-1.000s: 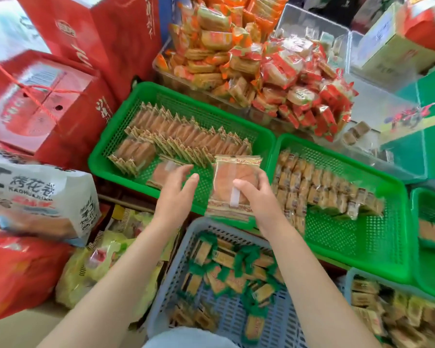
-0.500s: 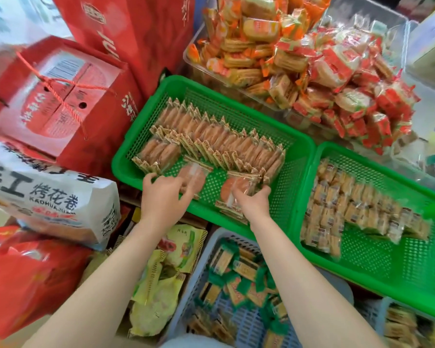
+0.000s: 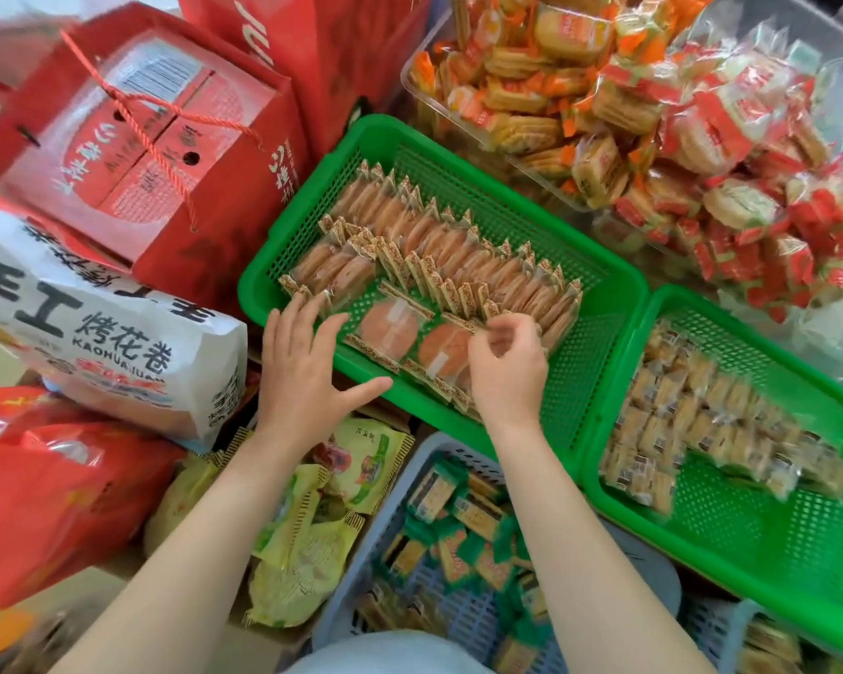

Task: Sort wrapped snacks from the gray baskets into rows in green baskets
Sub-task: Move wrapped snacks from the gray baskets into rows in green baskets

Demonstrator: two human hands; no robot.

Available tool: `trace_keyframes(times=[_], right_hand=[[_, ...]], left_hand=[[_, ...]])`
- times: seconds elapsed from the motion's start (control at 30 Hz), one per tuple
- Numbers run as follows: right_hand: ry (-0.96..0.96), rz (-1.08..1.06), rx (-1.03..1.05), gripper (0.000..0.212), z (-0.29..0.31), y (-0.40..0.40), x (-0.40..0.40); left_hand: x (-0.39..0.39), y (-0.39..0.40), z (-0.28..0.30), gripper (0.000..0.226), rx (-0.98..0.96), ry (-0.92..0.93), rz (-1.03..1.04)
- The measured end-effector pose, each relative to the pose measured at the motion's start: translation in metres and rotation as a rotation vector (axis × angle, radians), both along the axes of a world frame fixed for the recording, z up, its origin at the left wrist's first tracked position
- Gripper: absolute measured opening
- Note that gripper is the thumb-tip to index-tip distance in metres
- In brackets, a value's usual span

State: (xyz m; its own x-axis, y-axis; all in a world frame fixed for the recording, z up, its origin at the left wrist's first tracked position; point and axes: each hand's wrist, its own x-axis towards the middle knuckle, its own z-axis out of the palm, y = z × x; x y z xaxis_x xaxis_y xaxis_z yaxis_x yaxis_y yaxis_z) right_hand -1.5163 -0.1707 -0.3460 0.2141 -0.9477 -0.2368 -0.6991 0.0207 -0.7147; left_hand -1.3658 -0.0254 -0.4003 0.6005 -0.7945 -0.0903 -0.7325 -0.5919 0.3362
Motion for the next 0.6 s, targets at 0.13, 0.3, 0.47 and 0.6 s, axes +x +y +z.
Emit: trace_keyframes(times=[0.13,0.3,0.47,0.6], right_hand=[[-0.208,0.127,0.704,0.017,-0.017,-0.008,0.047],[-0.191,-0.144,0.874,0.041,-0.046,-0.012,0.074],[-0.146,-0.199,0.895,0.038,-0.052,-0.012,0.079],[-0.351,-0.233,1.02,0.053,-0.054,-0.014,0.077]], left_hand=[[0.002,0.011,0.001,0.11,-0.03,0.044,0.087],[0.004,0.013,-0.001,0.112,0.013,0.065,0.07],[0.005,0.014,-0.002,0.115,0.015,0.057,0.068],[0.005,0.013,-0.001,0.114,-0.003,0.058,0.07]])
